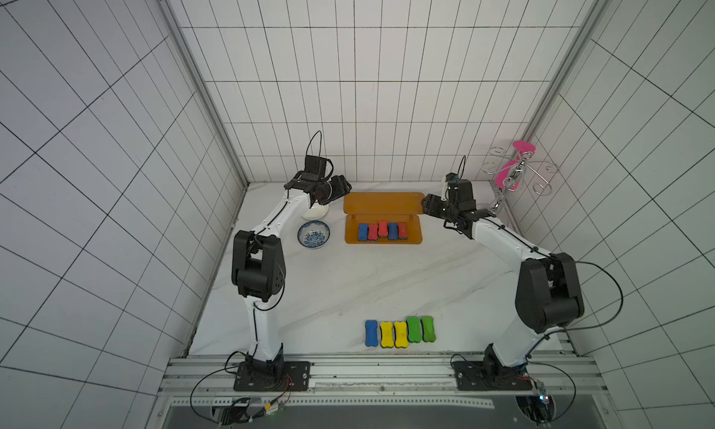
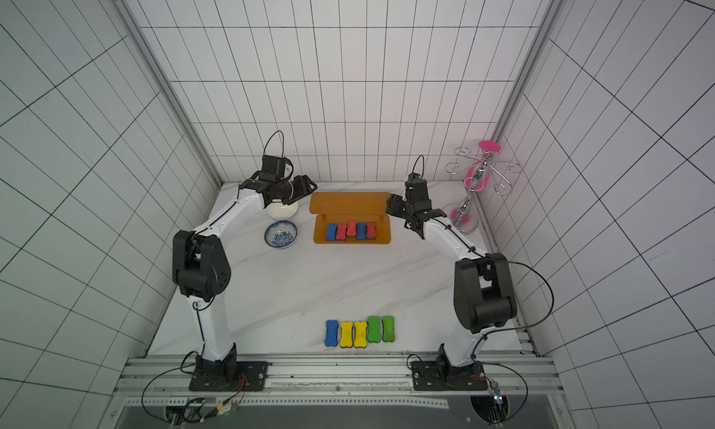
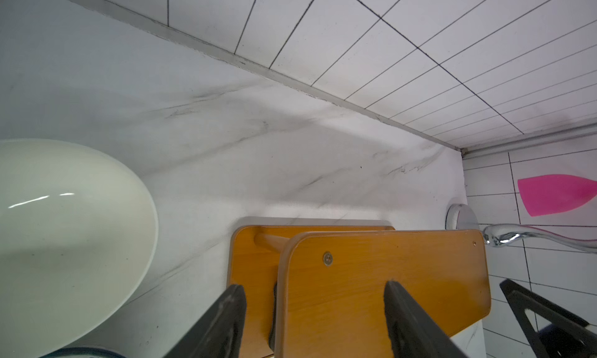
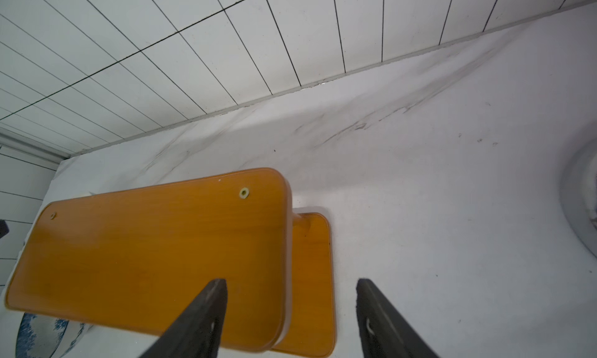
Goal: Remove the whiteboard erasers from the shelf
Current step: Adjust the shelf at the center of the board.
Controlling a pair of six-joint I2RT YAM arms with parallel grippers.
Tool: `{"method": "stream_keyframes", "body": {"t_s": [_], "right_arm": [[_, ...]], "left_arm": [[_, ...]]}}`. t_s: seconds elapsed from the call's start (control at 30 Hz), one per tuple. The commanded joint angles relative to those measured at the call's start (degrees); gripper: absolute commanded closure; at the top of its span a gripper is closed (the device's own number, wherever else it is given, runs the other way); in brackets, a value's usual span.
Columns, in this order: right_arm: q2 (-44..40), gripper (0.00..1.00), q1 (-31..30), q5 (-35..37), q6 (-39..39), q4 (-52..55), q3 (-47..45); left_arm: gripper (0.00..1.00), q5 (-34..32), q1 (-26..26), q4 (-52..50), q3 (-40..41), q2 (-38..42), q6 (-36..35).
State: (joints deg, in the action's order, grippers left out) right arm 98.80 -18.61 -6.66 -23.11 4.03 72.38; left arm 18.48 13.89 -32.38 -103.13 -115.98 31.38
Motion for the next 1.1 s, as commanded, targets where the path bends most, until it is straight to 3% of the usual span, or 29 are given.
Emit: {"method": "stream_keyframes", "body": {"t_s": [0.0,0.2,0.4,0.53,0.87,1.07], "right_arm": [[2.2,0.32,0.8,-5.1,0.3,-3.4,2.4],[6.6,0.31,0.8,-7.4,0.6,-4.3,4.5],[11.9,0.59,0.4,-11.0,-0.3,-4.6,9.4],[15.4,0.65,0.2,-11.6,0.1,-3.7,13.2],[25.9,0.64,0.0,-13.1,2.8,1.9,28.1],[30.7,0.6,0.0,-13.0,4.1,5.0,35.5]], "left_arm": [[0.29,3.1,0.4,-1.4,-1.6,-2.1,-2.0],[0.32,1.6,1.9,-2.3,-0.6,-2.7,-2.1],[0.45,-0.7,4.1,-0.9,2.3,-0.3,-1.8],[0.5,-0.9,4.5,-1.3,3.5,0.5,-0.6],[0.5,-6.0,5.5,2.0,15.5,9.1,2.4],[0.39,-6.9,4.6,1.6,17.2,9.2,3.2]]}}
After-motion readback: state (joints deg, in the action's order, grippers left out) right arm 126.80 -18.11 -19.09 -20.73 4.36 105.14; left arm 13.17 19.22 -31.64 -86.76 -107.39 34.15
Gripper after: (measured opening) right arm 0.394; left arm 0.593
